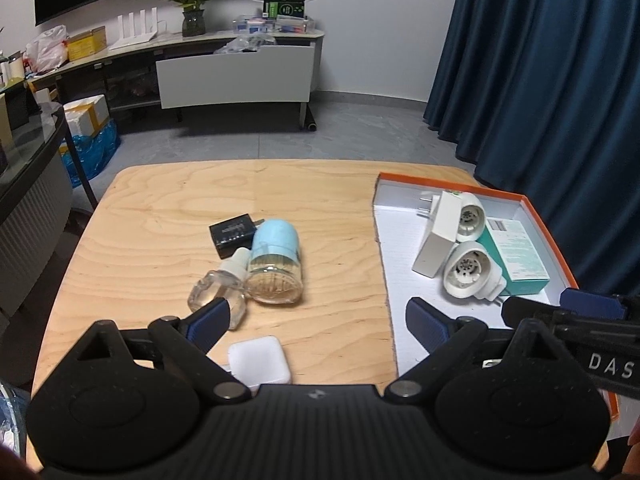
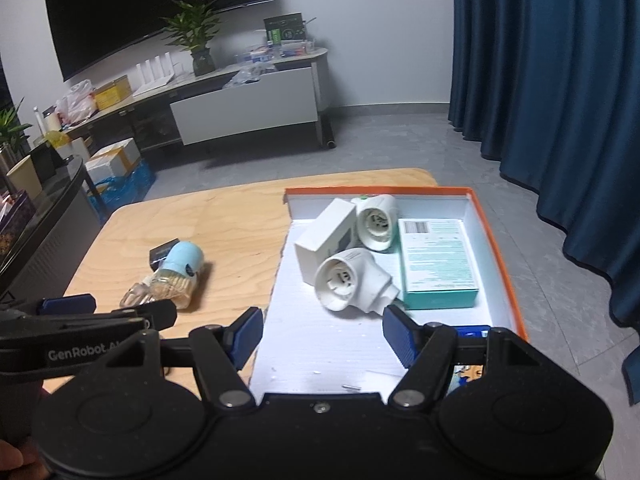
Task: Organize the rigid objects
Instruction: 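Withdraw both open tools up from the lid, then grasp the clear glass dropper bottle with the left tool while the right grasps the blue-capped toothpick jar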
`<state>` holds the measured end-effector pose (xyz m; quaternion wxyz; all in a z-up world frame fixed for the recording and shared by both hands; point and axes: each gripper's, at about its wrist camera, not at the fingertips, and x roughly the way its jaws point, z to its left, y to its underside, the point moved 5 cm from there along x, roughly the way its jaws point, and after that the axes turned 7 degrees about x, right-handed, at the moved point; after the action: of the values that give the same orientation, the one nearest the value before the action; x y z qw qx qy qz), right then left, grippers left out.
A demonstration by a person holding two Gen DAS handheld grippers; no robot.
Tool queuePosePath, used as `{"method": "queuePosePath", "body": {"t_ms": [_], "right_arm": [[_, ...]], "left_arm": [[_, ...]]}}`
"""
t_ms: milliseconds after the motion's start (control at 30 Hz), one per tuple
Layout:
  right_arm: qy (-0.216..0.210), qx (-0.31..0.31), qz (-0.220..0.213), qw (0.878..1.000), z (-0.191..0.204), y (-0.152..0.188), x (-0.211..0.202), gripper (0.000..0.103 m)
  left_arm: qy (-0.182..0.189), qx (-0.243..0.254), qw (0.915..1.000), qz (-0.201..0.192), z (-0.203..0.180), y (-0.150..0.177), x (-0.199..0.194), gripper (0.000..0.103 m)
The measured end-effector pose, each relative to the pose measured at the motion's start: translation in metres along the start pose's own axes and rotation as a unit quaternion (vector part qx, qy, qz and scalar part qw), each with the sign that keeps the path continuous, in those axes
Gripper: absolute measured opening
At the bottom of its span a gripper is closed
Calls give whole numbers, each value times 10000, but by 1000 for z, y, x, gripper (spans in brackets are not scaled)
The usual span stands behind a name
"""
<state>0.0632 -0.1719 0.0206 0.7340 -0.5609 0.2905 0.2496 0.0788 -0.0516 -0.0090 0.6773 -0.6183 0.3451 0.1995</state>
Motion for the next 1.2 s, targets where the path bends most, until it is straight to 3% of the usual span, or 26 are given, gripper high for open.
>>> {"method": "queuePosePath", "body": {"t_ms": [967,1200], "right_arm": [[-489,-405,320,9975,52,18,26,80],[-524,-355,434,9971,49,27,31,80]], "left_arm": [[-279,-282,9992,-14,55,27,0,98],[-468,-529,9972,234,80,42,16,99]]}}
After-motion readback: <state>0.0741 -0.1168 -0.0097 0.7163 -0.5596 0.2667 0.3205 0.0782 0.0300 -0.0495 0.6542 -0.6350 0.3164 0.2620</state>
